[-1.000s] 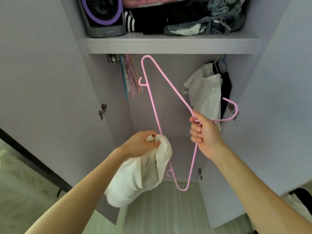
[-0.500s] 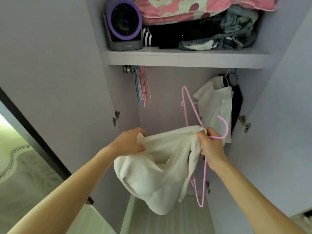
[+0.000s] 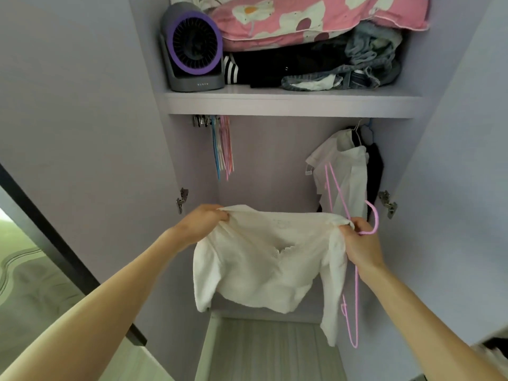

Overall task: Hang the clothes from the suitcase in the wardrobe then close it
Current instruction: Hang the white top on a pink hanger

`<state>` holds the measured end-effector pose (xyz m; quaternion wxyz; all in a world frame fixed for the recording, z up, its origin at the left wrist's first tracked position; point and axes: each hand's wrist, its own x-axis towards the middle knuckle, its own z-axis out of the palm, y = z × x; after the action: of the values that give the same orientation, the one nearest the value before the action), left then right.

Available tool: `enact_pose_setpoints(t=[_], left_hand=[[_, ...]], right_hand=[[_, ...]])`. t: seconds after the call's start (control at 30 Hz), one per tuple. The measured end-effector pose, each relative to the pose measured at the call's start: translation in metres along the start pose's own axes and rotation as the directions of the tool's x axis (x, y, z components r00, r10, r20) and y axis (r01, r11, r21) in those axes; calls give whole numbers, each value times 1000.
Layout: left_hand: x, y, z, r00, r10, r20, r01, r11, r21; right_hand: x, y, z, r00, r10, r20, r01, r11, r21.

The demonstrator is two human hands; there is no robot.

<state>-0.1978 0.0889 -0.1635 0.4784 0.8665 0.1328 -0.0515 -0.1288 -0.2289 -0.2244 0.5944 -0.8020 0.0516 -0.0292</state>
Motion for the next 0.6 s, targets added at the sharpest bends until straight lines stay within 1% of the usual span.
enact_pose_setpoints(t=[0.03,0.07,0.13,0.2,0.23,0.3,0.37,0.43,0.5,0.6], left_hand=[[1,8,5,999,36,1,-35,998,-51],[2,16,9,997,79,-10,-80,995,-64],[8,30,19,984,174,-46,-174,985,3],[14,44,27,970,241,-41,-235,966,106],[16,52,31,963,268,-27,-260,952,164],[17,65,34,951,310,3,-300,916,267],[15,76,32,943,332,13,-322,903,285],[11,85,28,941,337,22,-331,907,258],[7,91,22,941,335,37,-335,917,214],[0,95,12,943,324,73,-332,928,169]], right_hand=[[-1,1,-3,1000,11,-8,-11,1000,10],[-1,0,-6,999,21,-24,-20,999,36],[-2,-10,-14,994,70,-80,-58,988,143],[-2,-26,-25,987,127,-99,-92,951,296],[-3,-36,-30,985,143,-93,-95,912,398],[-6,-57,-38,983,167,-72,-91,796,598],[-12,-80,-41,985,161,-58,-67,679,731],[-16,-98,-42,990,135,-37,-48,575,817],[-14,-112,-38,994,112,17,-70,490,869],[-9,-130,-28,994,63,93,-111,445,889]])
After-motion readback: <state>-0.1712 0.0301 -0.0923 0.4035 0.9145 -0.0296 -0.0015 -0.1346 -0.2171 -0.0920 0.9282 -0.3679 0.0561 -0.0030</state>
